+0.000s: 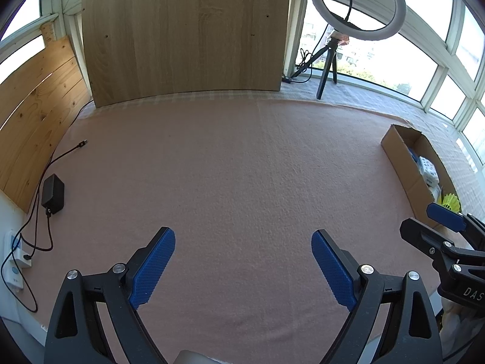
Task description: Organize objects
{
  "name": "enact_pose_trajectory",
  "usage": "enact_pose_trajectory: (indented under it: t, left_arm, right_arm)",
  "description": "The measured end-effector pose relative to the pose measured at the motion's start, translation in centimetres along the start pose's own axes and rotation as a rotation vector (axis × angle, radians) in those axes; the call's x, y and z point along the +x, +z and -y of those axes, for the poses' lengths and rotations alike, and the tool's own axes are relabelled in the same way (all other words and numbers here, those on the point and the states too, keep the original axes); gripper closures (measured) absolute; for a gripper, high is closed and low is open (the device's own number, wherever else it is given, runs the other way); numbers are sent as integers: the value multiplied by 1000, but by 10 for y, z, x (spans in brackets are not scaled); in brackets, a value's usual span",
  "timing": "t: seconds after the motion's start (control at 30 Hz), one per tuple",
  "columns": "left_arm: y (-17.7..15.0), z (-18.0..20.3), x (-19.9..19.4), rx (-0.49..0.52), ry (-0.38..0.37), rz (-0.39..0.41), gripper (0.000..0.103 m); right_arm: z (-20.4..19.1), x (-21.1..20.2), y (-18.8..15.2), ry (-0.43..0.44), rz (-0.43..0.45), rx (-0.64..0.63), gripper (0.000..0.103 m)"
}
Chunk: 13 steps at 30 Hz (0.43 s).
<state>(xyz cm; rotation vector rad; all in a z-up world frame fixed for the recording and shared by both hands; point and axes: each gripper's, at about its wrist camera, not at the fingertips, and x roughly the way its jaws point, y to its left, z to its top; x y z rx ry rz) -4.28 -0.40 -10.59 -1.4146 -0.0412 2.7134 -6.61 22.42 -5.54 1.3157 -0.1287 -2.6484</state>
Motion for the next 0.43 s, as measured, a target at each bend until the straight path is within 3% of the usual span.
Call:
enact_pose_trajectory:
  t: [0.43]
  left_arm:
    - [0,1,5,17,-2,6,9]
  right_arm:
    - [-1,4,-1,-4,-7,3,24]
